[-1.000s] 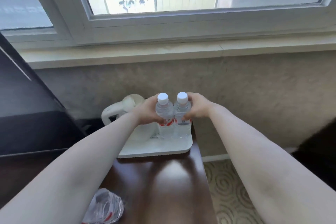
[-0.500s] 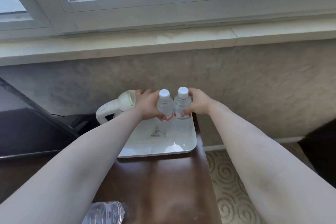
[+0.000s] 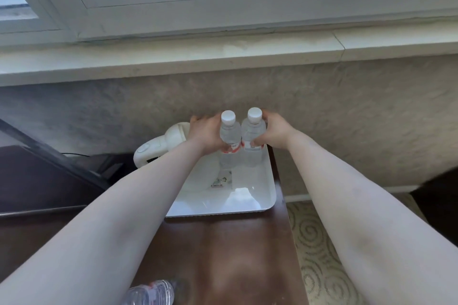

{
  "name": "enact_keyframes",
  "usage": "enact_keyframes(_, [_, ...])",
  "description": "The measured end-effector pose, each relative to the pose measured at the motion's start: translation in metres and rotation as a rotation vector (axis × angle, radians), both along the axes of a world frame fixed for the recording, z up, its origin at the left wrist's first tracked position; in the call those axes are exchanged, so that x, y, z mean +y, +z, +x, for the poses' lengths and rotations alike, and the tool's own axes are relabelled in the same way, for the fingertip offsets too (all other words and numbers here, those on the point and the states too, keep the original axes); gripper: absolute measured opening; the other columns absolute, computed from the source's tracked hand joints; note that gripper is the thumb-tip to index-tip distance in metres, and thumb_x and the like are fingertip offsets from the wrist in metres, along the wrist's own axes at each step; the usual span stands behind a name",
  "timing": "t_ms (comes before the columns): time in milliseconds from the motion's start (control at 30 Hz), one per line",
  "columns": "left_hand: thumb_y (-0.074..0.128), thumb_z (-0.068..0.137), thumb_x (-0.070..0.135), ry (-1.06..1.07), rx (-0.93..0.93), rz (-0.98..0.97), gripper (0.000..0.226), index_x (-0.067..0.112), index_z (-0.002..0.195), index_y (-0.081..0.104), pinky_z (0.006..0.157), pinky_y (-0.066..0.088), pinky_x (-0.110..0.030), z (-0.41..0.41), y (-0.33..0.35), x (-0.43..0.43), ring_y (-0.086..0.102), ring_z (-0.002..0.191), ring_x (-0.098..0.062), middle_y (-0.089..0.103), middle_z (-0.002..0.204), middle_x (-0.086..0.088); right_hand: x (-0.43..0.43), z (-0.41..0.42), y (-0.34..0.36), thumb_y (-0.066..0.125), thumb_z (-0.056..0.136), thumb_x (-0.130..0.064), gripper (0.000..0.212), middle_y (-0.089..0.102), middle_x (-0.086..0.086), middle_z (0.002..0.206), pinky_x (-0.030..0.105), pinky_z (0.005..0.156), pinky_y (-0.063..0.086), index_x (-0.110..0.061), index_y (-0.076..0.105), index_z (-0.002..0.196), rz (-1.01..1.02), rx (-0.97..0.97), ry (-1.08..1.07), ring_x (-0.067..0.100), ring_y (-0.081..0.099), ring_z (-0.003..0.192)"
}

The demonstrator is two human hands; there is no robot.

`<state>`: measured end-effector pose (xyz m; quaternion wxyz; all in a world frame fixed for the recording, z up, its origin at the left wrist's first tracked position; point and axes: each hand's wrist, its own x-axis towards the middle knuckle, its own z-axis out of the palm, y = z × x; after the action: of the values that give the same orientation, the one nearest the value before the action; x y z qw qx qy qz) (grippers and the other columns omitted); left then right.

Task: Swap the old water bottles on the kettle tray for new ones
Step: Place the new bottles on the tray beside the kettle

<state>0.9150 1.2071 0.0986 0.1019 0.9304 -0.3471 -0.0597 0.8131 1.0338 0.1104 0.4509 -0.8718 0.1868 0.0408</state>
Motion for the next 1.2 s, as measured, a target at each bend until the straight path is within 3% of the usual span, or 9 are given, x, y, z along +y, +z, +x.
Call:
enact_keyframes(233, [0.075, 0.053, 0.052, 0.011, 0.036, 0.027, 0.070, 0.026, 0.112, 0.047, 0.081, 0.028, -0.040, 0.003, -0.001, 0.000, 0.061, 0.103, -0.030, 0.067, 0.105, 0.000, 0.000, 0.005, 0.017, 0.084, 0.069, -0.010, 0.065, 0.061, 0.001, 0.114, 0.032, 0.085, 0.048, -0.017, 0.051, 0.125, -0.064, 0.090, 0.126, 0.023, 0.060, 0.109])
enact_keyframes(400, [0.081, 0.056, 0.047, 0.021, 0.224, -0.052, 0.066, 0.029, 0.112, 0.052, 0.089, 0.037, -0.040, 0.008, 0.012, 0.004, 0.059, 0.106, -0.027, 0.066, 0.110, 0.003, -0.007, 0.012, 0.046, 0.082, 0.073, -0.010, 0.084, 0.050, 0.001, 0.141, 0.031, 0.091, 0.045, -0.023, 0.041, 0.145, -0.040, 0.101, 0.160, 0.022, 0.050, 0.126])
enact_keyframes(500, [0.087, 0.061, 0.028, -0.003, 0.380, -0.257, 0.077, 0.023, 0.128, 0.051, 0.089, 0.045, -0.032, 0.013, 0.024, 0.011, 0.056, 0.109, -0.019, 0.060, 0.121, 0.002, -0.008, 0.015, 0.054, 0.073, 0.077, 0.000, 0.074, 0.050, 0.003, 0.143, 0.030, 0.087, 0.046, -0.023, 0.046, 0.143, -0.022, 0.082, 0.182, 0.021, 0.052, 0.124])
enact_keyframes(600, [0.083, 0.071, 0.024, -0.052, 0.367, -0.389, 0.063, 0.022, 0.127, 0.054, 0.084, 0.043, -0.025, 0.015, 0.035, 0.014, 0.056, 0.106, -0.015, 0.060, 0.121, 0.002, -0.006, 0.016, 0.054, 0.069, 0.080, 0.000, 0.059, 0.057, 0.006, 0.137, 0.028, 0.089, 0.044, -0.019, 0.057, 0.135, -0.057, 0.070, 0.204, 0.021, 0.052, 0.126])
enact_keyframes(700, [0.080, 0.076, 0.022, -0.087, 0.311, -0.374, 0.046, 0.019, 0.119, 0.064, 0.083, 0.049, -0.025, 0.015, 0.041, 0.015, 0.062, 0.099, -0.017, 0.063, 0.108, 0.008, -0.004, 0.015, 0.053, 0.074, 0.080, -0.004, 0.054, 0.062, 0.009, 0.132, 0.029, 0.093, 0.047, -0.013, 0.060, 0.131, -0.092, 0.036, 0.186, 0.022, 0.056, 0.124])
enact_keyframes(867, [0.081, 0.075, 0.017, -0.091, 0.294, -0.373, 0.042, 0.016, 0.115, 0.068, 0.066, 0.038, 0.001, 0.014, 0.042, 0.016, 0.059, 0.091, -0.009, 0.064, 0.103, 0.009, 0.002, 0.016, 0.050, 0.078, 0.078, -0.012, 0.042, 0.068, 0.008, 0.120, 0.040, 0.095, 0.052, -0.014, 0.065, 0.119, -0.217, 0.006, 0.128, 0.025, 0.062, 0.112])
enact_keyframes(933, [0.081, 0.074, 0.016, -0.092, 0.303, -0.369, 0.040, 0.016, 0.112, 0.068, 0.067, 0.038, 0.000, 0.015, 0.043, 0.015, 0.060, 0.091, -0.010, 0.064, 0.102, 0.008, 0.004, 0.017, 0.050, 0.079, 0.078, -0.019, 0.040, 0.067, 0.007, 0.117, 0.042, 0.090, 0.054, -0.016, 0.065, 0.115, -0.289, 0.013, 0.101, 0.026, 0.062, 0.107])
enact_keyframes(1067, [0.081, 0.072, 0.013, -0.087, 0.323, -0.364, 0.038, 0.017, 0.108, 0.067, 0.077, 0.045, -0.019, 0.014, 0.043, 0.011, 0.061, 0.092, -0.015, 0.066, 0.103, 0.000, 0.013, 0.017, 0.045, 0.079, 0.078, -0.026, 0.041, 0.066, 0.007, 0.109, 0.034, 0.073, 0.049, -0.014, 0.061, 0.113, -0.286, -0.020, -0.011, 0.025, 0.062, 0.096])
enact_keyframes(1200, [0.080, 0.072, 0.011, -0.053, 0.311, -0.388, 0.037, 0.017, 0.106, 0.067, 0.074, 0.044, -0.019, 0.015, 0.040, 0.009, 0.061, 0.091, -0.014, 0.068, 0.103, -0.001, 0.025, 0.015, 0.038, 0.077, 0.079, -0.030, 0.043, 0.065, 0.012, 0.110, 0.045, 0.083, 0.054, -0.009, 0.058, 0.110, -0.282, -0.068, -0.102, 0.030, 0.062, 0.099])
